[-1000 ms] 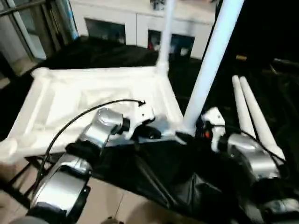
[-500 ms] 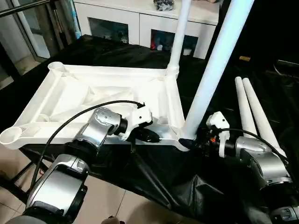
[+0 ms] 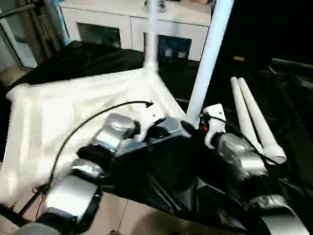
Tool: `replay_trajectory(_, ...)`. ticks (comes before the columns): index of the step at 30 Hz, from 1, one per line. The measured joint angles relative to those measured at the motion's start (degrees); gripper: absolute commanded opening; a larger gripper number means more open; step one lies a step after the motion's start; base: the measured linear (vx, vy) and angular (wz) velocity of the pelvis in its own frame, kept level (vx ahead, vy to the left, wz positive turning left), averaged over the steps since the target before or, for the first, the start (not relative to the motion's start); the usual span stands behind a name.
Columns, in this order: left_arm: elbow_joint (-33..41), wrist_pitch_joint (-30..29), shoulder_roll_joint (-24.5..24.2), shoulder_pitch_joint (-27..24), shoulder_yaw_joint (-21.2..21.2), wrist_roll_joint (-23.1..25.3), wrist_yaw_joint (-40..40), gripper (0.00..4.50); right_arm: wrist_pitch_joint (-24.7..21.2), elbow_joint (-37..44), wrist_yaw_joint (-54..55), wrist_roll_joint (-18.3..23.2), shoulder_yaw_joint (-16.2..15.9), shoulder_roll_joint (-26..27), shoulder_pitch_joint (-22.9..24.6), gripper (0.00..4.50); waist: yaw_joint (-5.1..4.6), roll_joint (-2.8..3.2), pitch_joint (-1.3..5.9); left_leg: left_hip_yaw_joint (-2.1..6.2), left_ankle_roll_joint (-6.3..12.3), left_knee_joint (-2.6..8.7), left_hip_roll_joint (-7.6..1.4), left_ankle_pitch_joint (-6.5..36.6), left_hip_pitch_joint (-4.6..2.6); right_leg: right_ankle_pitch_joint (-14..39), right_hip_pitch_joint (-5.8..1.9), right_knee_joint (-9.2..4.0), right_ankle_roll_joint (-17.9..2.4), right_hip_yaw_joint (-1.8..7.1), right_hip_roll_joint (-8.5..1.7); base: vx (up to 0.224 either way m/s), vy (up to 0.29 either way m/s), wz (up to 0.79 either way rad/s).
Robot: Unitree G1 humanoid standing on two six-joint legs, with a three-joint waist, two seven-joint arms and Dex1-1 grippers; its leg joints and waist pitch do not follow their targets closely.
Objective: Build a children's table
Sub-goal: Rotate leg to tighten
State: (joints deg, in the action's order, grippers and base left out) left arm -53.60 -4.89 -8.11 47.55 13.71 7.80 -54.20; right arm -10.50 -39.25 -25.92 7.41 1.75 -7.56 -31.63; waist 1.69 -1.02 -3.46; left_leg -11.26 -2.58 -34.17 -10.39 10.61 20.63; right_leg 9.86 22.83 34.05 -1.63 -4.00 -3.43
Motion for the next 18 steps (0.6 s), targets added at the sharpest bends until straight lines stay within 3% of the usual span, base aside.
replay_trajectory(3, 0.0, -0.1, 0.0, 0.0, -0.4, 0.0, 0.2, 0.00, 1.7, -1.3, 0.4, -0.3, 0.1, 0.4, -0.5, 2.79, 0.10, 0.00, 0.01, 0.00, -0.01, 0.09, 0.00, 0.0, -0.04, -0.2, -0.01, 0.06, -0.3, -0.01, 0.00, 0.000, 0.000, 0.00)
replay_trajectory(4, 0.1, -0.1, 0.0, 0.0, -0.4, 0.0, 0.4, 0.00, 2.2, -1.8, 0.3, -0.3, 0.4, 0.6, -0.6, 3.35, 0.12, 0.00, 0.01, 0.00, -0.01, 0.15, 0.00, 0.0, -0.04, -0.2, -0.01, 0.06, -0.4, -0.01, 0.01, 0.000, 0.000, 0.00)
replay_trajectory(8, 0.1, -0.1, 0.1, 0.0, -0.4, 0.0, 1.0, 0.00, 2.4, -3.6, -0.4, 0.5, 1.9, 1.4, -1.8, 3.71, 0.18, 0.00, 0.01, 0.00, -0.01, 0.20, -0.01, 0.0, -0.05, -0.2, 0.00, 0.06, -0.4, -0.02, 0.02, 0.000, 0.000, 0.00)
replay_trajectory(13, 0.3, -0.1, 0.2, 0.0, -0.3, -0.1, 0.2, 0.00, 2.4, -1.3, -5.3, 1.0, 1.1, -0.9, 0.0, 4.16, 0.34, -0.02, 0.00, -0.01, 0.00, 0.20, 0.00, 0.0, -0.01, -0.2, 0.01, 0.03, -0.4, -0.01, 0.02, 0.000, 0.000, 0.00)
replay_trajectory(17, 0.6, 0.0, -0.1, 0.0, 0.2, 0.0, -0.6, 0.00, 2.1, 0.6, -8.9, 1.0, 0.3, -2.7, 1.5, 4.16, 0.60, -0.02, -0.01, -0.01, 0.00, 0.22, 0.00, 0.0, 0.01, -0.2, 0.02, 0.03, -0.3, -0.01, 0.02, 0.000, 0.000, 0.00)
replay_trajectory(18, 0.7, -0.1, -0.1, 0.0, 0.3, 0.0, -0.6, 0.27, 2.0, 1.0, -9.5, 1.0, 0.3, -3.0, 1.9, 4.23, 0.67, -0.02, -0.01, -0.01, 0.00, 0.22, 0.00, 0.0, 0.02, -0.2, 0.01, 0.03, -0.3, 0.00, 0.02, 0.000, 0.000, 0.00)
